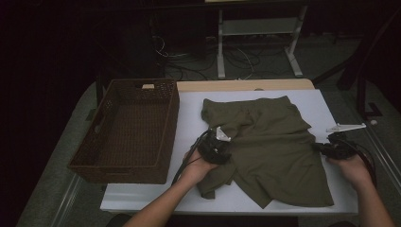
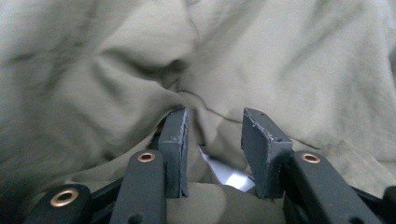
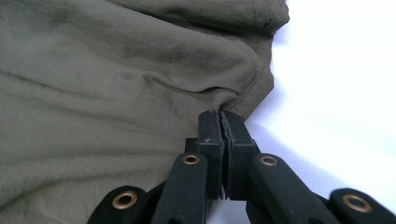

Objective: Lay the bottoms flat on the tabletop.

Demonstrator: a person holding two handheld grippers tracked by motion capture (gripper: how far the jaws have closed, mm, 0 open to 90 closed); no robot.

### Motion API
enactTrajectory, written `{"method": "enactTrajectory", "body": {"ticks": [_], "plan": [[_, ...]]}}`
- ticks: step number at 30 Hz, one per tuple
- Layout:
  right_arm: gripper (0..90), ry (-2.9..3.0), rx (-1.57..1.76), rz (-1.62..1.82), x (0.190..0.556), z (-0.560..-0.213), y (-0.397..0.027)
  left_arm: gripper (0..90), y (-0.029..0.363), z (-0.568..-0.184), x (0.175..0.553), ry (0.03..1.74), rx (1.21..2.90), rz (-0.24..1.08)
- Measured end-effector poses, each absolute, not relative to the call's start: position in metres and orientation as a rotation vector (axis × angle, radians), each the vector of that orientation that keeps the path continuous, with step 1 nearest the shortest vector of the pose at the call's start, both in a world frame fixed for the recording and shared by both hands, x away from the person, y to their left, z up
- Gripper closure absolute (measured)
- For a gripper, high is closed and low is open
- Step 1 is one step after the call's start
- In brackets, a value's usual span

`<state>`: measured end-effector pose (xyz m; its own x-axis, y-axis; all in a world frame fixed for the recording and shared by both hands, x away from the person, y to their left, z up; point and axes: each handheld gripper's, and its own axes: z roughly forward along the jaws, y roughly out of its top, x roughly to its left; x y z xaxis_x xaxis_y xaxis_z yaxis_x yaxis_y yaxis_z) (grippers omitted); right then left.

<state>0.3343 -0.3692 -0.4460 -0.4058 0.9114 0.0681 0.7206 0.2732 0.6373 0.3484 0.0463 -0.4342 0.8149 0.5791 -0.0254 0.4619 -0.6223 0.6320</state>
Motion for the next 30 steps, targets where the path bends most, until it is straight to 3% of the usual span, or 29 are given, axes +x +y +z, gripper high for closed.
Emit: {"method": "enactTrajectory", "body": {"ticks": [3, 8, 10, 13, 23, 30], "plan": [[86.5, 2.238, 1.488, 0.861, 0.335, -0.446, -0.369, 62.3, 0.043, -0.439, 0.350, 0.749, 2.364, 0.257], [86.6, 2.241, 1.479, 0.850, 0.335, -0.446, -0.368, 85.8, 0.037, -0.441, 0.350, 0.699, 2.371, 0.251], [86.7, 2.241, 1.479, 0.849, 0.335, -0.446, -0.368, 89.4, 0.037, -0.441, 0.350, 0.687, 2.373, 0.259], [87.0, 2.238, 1.479, 0.851, 0.334, -0.445, -0.368, 89.9, 0.039, -0.441, 0.353, 0.695, 2.365, 0.239], [87.8, 2.128, 1.465, 0.906, 0.337, -0.431, -0.376, 90.0, 0.042, -0.425, 0.372, 0.699, 2.323, 0.356], [87.9, 2.062, 1.474, 0.949, 0.354, -0.424, -0.383, 90.0, 0.044, -0.426, 0.394, 0.735, 2.286, 0.338]]}}
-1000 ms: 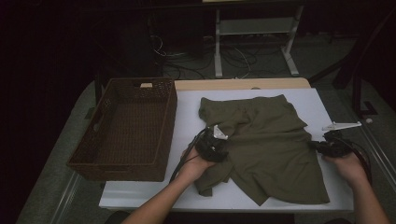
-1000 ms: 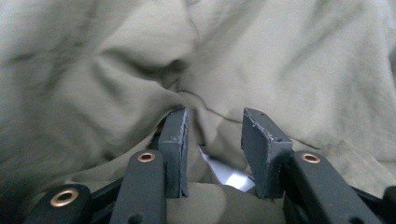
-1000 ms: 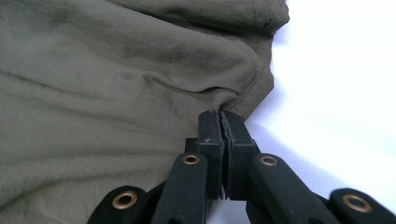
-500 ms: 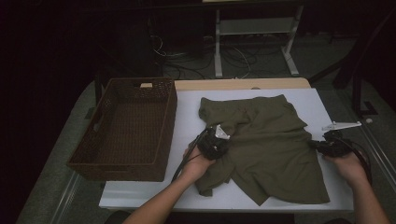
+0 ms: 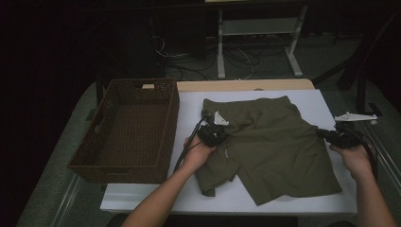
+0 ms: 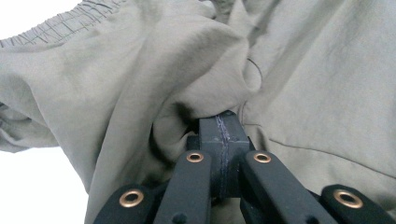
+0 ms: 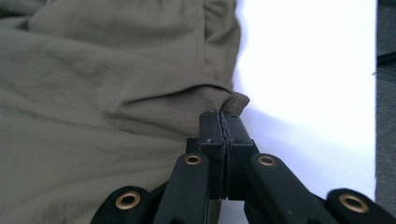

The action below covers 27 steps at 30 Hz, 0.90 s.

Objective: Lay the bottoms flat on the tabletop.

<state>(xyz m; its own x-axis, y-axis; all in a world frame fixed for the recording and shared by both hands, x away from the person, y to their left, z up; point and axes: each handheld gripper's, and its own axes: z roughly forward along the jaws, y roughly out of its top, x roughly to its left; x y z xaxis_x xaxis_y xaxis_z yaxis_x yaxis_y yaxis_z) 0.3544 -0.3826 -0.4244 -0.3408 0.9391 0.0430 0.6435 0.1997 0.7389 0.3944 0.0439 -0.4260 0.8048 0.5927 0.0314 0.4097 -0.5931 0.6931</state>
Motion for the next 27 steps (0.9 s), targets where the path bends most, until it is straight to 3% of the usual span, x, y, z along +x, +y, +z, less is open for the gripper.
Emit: {"method": "enactTrajectory", "body": {"ticks": [4, 8, 14, 18, 21, 24, 27], "plan": [[87.9, 2.059, 1.488, 0.952, 0.360, -0.427, -0.384, 88.2, 0.042, -0.428, 0.397, 0.725, 2.260, 0.299], [87.8, 2.069, 1.492, 0.953, 0.358, -0.429, -0.385, 70.0, 0.035, -0.426, 0.389, 0.682, 2.269, 0.284], [87.5, 2.079, 1.493, 0.950, 0.357, -0.430, -0.384, 58.9, 0.024, -0.435, 0.385, 0.655, 2.341, 0.259], [87.3, 2.085, 1.496, 0.955, 0.357, -0.431, -0.384, 64.2, 0.021, -0.442, 0.385, 0.668, 2.367, 0.268], [87.3, 2.091, 1.498, 0.958, 0.357, -0.432, -0.384, 78.6, 0.024, -0.443, 0.387, 0.673, 2.359, 0.273], [87.3, 2.099, 1.495, 0.957, 0.357, -0.432, -0.382, 86.8, 0.023, -0.443, 0.385, 0.649, 2.358, 0.283], [87.3, 2.102, 1.488, 0.962, 0.356, -0.431, -0.381, 89.5, 0.022, -0.442, 0.384, 0.626, 2.372, 0.309]]}}
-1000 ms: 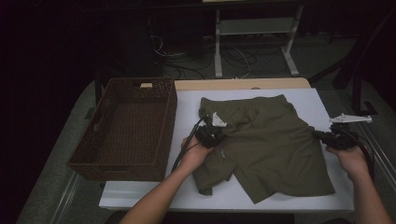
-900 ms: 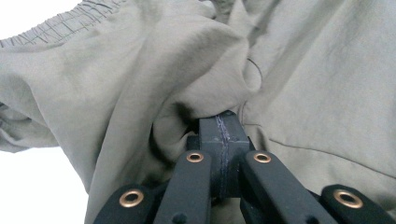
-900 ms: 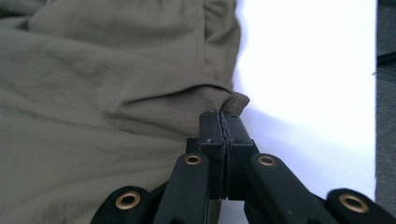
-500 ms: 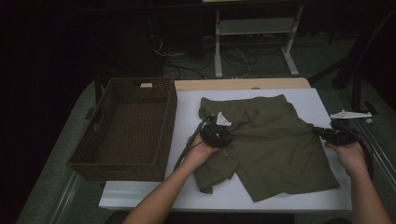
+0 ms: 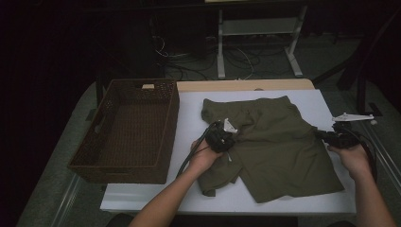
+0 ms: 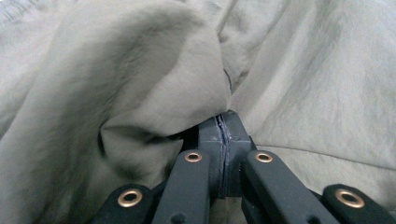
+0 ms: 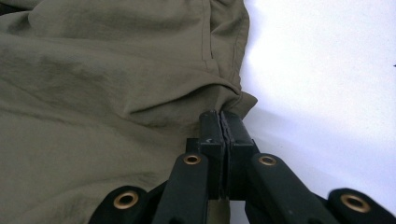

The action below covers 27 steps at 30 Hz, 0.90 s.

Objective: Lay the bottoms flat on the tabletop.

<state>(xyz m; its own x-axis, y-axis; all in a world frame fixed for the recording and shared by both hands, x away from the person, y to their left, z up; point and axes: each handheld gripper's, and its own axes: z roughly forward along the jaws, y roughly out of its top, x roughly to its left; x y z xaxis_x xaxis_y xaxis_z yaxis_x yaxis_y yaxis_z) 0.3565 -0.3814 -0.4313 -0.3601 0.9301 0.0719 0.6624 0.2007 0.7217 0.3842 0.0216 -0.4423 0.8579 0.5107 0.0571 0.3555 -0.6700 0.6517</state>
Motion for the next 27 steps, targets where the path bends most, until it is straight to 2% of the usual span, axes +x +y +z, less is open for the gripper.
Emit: {"method": "enactTrajectory", "body": {"ticks": [6, 13, 18, 23, 27], "plan": [[87.3, 2.083, 1.484, 0.983, 0.355, -0.428, -0.384, 89.8, 0.025, -0.433, 0.395, 0.650, 2.332, 0.352], [87.4, 2.064, 1.492, 1.034, 0.362, -0.427, -0.385, 89.6, 0.023, -0.421, 0.429, 0.687, 2.319, 0.407], [87.4, 2.042, 1.498, 1.047, 0.377, -0.432, -0.388, 89.4, 0.020, -0.428, 0.448, 0.709, 2.328, 0.383], [87.1, 2.049, 1.517, 1.045, 0.391, -0.443, -0.389, 87.6, 0.019, -0.436, 0.452, 0.717, 2.329, 0.365], [83.3, 2.047, 1.530, 1.052, 0.390, -0.443, -0.390, 82.6, 0.020, -0.434, 0.450, 0.714, 2.315, 0.341]]}}
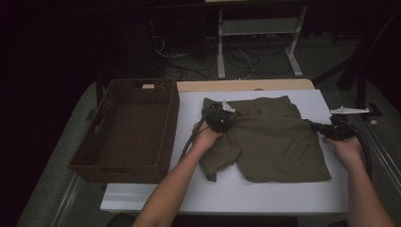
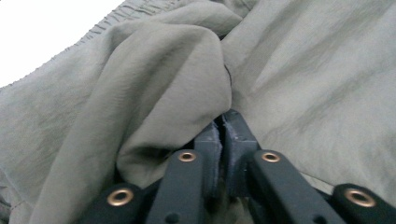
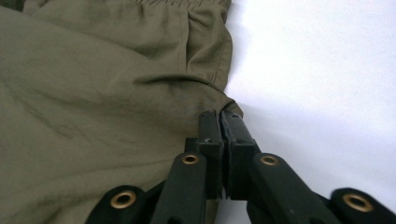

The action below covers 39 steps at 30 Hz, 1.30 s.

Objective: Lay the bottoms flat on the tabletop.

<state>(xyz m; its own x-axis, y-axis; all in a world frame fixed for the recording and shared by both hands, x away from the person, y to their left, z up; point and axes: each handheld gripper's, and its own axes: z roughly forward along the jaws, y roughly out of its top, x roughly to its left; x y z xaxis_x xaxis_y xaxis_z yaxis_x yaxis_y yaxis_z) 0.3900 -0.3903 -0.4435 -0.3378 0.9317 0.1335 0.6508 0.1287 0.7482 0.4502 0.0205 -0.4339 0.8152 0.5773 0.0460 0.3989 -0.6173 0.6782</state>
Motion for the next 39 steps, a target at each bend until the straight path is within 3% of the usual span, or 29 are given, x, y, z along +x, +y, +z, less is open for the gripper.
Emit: {"method": "enactTrajectory", "body": {"ticks": [7, 11, 26, 39], "plan": [[54.9, 2.019, 1.539, 1.105, 0.380, -0.430, -0.392, 61.6, 0.025, -0.428, 0.441, 0.722, 2.248, 0.254], [47.6, 2.028, 1.534, 1.110, 0.375, -0.424, -0.387, 56.6, 0.028, -0.422, 0.435, 0.707, 2.216, 0.212], [34.2, 2.113, 1.454, 1.113, 0.346, -0.420, -0.359, 46.4, 0.015, -0.405, 0.394, 0.571, 2.158, 0.072], [27.2, 2.097, 1.440, 1.176, 0.329, -0.423, -0.356, 50.9, -0.035, -0.414, 0.353, 0.370, 2.190, -0.055]]}}
